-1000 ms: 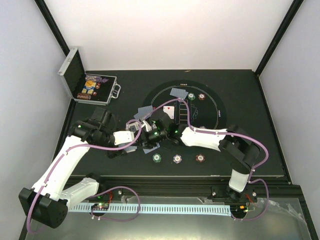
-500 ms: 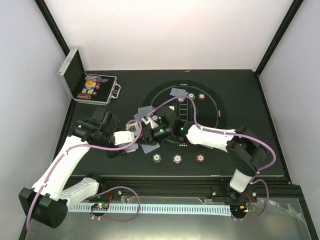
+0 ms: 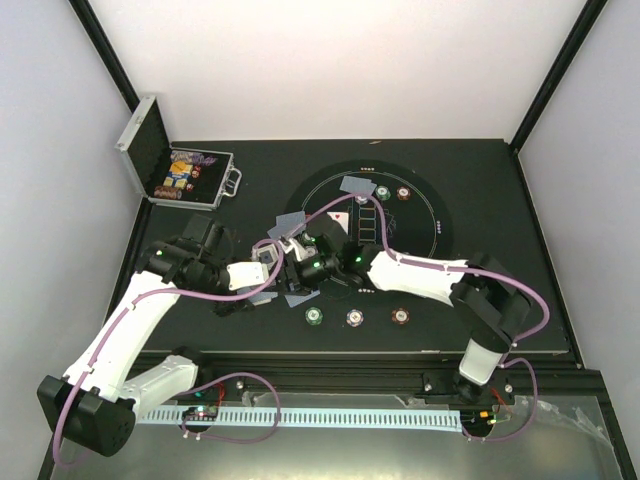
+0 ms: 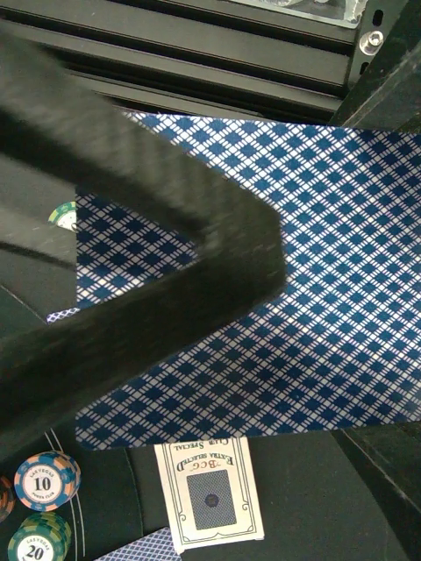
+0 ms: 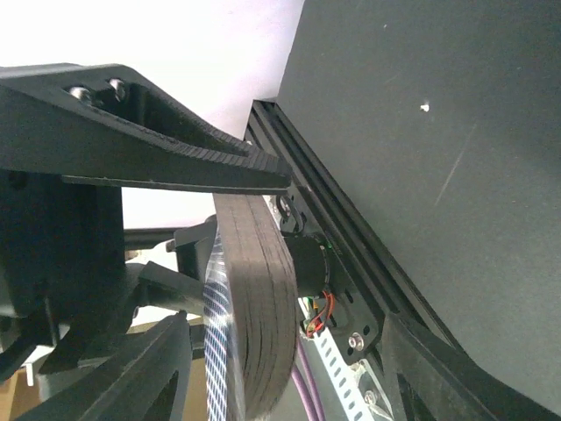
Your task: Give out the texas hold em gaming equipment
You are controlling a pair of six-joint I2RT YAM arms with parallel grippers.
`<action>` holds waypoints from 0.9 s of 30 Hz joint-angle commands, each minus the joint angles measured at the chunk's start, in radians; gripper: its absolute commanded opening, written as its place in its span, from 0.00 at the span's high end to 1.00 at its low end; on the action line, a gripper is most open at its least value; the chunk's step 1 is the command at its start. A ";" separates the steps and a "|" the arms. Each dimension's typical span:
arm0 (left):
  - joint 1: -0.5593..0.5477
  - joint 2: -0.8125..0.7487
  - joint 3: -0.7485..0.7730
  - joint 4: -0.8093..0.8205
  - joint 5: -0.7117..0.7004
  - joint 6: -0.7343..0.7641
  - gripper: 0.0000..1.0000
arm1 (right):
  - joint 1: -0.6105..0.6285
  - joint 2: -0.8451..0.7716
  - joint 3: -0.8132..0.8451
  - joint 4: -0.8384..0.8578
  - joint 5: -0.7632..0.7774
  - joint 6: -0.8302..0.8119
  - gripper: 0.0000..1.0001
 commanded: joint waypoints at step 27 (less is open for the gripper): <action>0.001 -0.003 0.032 -0.005 0.010 0.011 0.98 | -0.048 -0.030 -0.063 -0.049 0.016 -0.045 0.86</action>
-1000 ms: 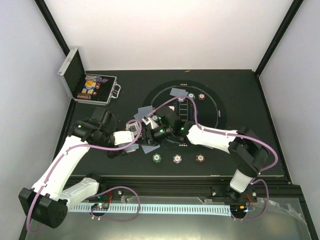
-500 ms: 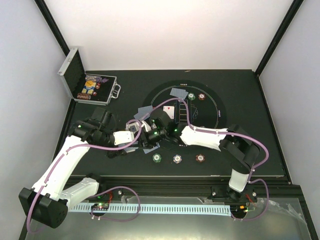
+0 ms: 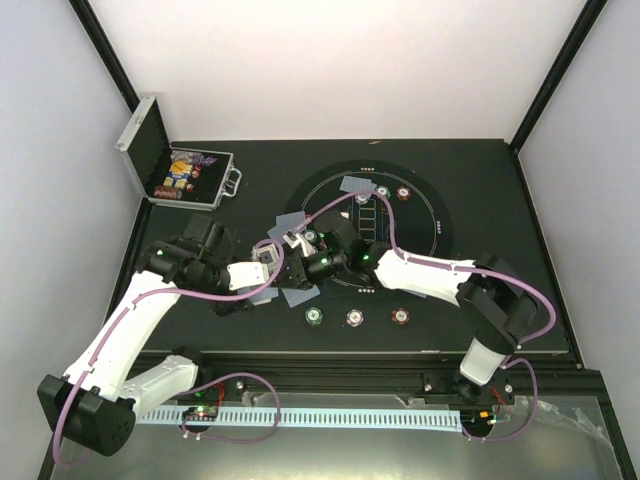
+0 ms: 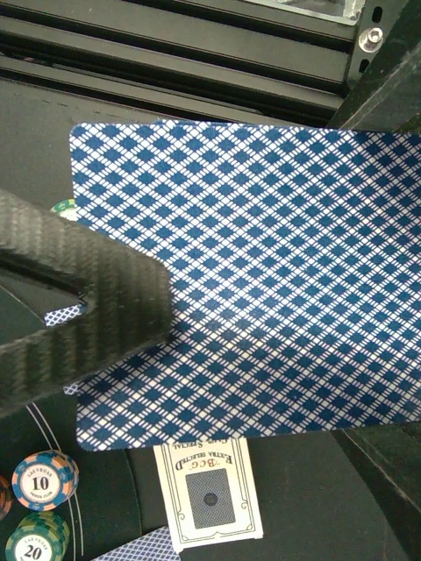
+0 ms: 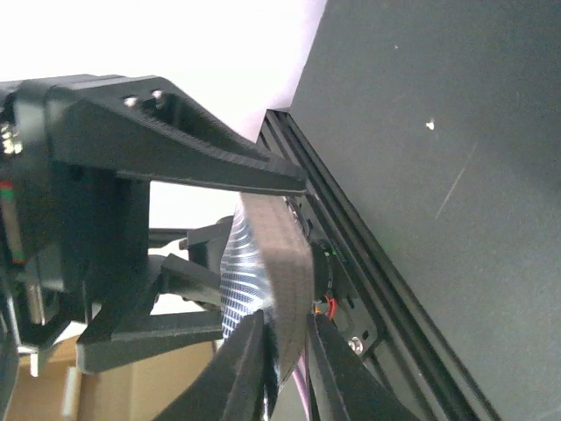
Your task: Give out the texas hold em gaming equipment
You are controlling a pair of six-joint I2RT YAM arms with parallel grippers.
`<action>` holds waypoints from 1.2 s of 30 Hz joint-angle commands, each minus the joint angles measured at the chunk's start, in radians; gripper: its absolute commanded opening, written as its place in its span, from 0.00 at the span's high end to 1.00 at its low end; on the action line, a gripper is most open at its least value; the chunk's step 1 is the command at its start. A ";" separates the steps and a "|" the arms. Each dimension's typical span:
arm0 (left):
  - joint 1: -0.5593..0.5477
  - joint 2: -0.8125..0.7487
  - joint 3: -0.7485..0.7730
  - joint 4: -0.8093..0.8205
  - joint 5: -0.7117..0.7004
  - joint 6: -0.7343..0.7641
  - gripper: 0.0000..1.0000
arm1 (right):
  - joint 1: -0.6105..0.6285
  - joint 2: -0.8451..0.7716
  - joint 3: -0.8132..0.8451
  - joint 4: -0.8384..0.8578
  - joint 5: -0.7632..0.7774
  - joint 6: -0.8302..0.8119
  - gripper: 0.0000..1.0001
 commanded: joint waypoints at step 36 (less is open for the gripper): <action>0.001 0.015 0.023 -0.006 -0.001 -0.004 0.98 | -0.270 -0.267 0.140 -0.628 0.903 -0.848 0.99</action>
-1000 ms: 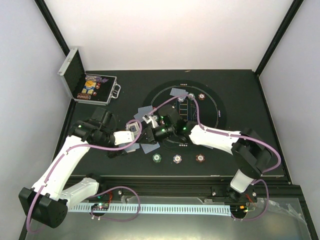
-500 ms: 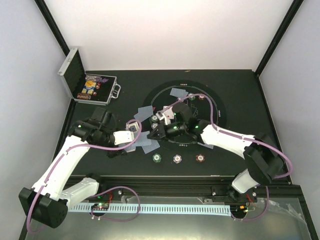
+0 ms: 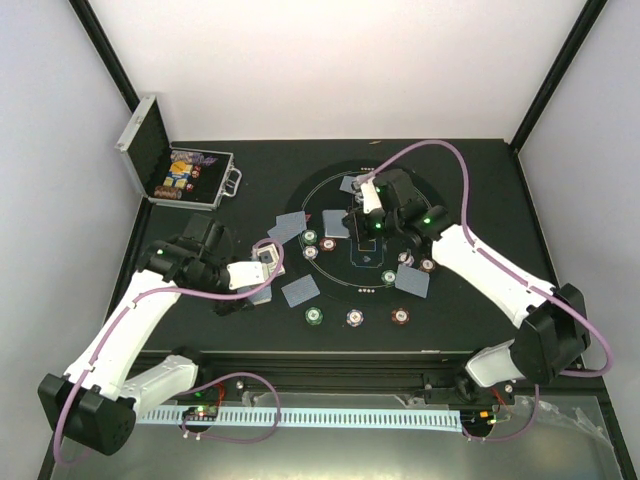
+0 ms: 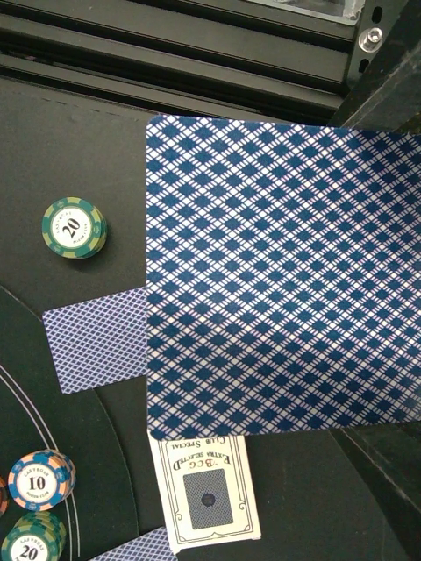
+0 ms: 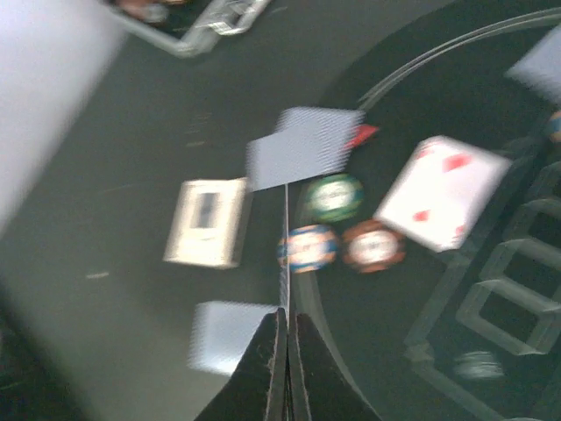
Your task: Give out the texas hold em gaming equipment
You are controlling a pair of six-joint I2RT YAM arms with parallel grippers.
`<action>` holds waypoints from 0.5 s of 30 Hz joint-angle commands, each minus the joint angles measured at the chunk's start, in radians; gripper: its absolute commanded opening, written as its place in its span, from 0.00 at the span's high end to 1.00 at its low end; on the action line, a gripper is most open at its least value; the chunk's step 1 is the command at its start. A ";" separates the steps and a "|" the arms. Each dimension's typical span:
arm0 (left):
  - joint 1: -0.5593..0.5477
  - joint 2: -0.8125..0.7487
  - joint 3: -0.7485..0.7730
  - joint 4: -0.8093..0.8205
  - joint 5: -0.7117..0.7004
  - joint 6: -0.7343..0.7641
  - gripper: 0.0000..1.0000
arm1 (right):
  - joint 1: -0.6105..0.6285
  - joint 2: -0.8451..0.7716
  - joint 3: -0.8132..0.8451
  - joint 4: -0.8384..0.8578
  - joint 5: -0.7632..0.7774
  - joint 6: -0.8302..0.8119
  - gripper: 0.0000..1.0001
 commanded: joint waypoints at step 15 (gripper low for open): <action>0.002 0.013 0.031 -0.006 -0.009 -0.010 0.99 | 0.134 0.363 -0.144 0.611 1.058 -1.174 0.99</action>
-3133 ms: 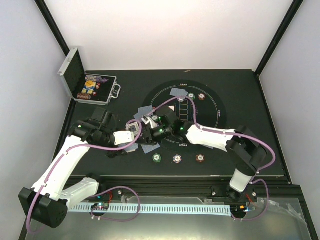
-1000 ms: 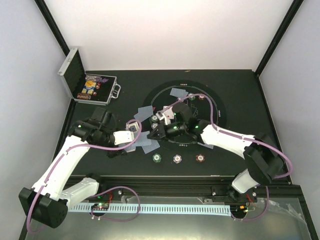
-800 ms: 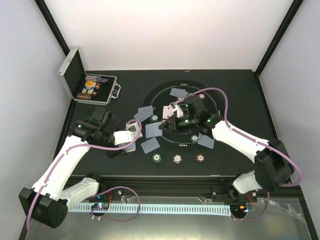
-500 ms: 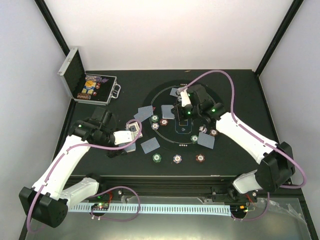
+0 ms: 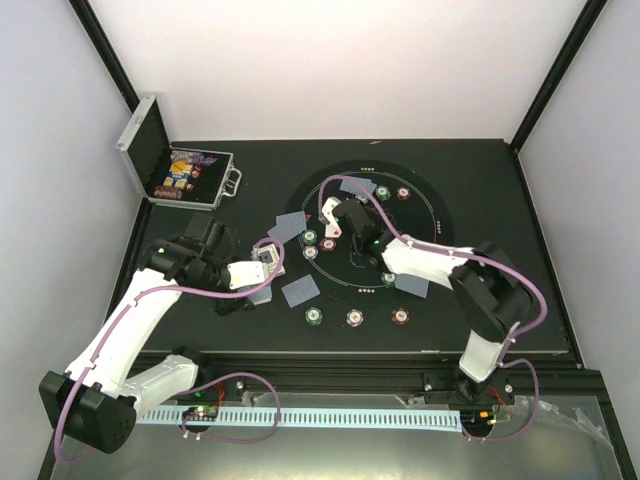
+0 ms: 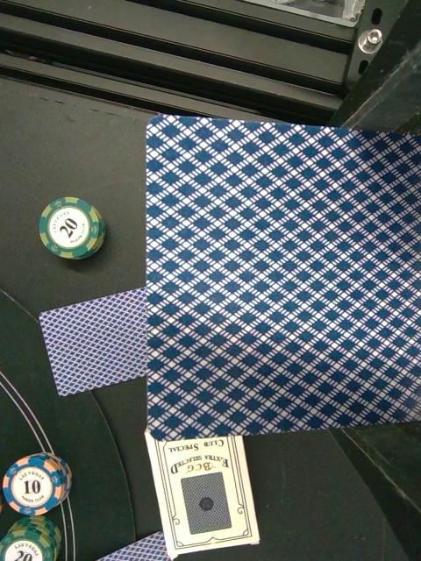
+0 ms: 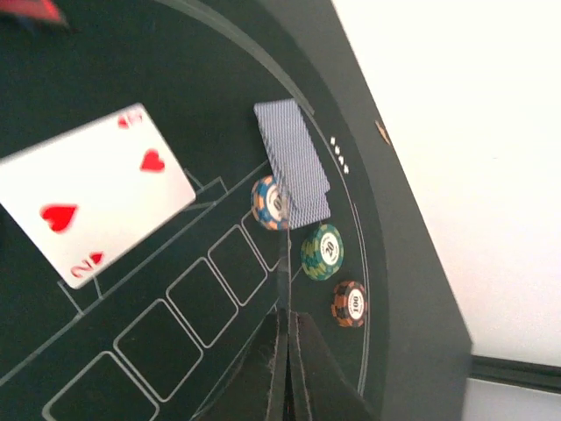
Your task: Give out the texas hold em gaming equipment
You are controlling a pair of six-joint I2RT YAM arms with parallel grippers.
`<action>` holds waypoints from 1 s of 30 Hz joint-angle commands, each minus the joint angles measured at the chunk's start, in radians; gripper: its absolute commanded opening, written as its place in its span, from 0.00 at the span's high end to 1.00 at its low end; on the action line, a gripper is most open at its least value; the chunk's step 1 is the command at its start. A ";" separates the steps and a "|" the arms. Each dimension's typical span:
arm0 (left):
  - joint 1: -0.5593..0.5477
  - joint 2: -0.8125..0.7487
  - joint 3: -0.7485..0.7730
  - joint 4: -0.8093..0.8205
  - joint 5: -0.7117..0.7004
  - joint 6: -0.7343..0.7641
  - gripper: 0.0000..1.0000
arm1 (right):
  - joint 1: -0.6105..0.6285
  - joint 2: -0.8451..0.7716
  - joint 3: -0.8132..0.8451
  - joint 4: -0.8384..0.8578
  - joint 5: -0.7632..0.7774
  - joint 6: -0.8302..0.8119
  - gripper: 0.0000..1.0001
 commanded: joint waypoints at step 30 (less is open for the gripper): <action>0.002 -0.017 0.045 -0.016 -0.003 -0.012 0.98 | 0.018 0.026 0.007 -0.162 -0.054 0.103 0.02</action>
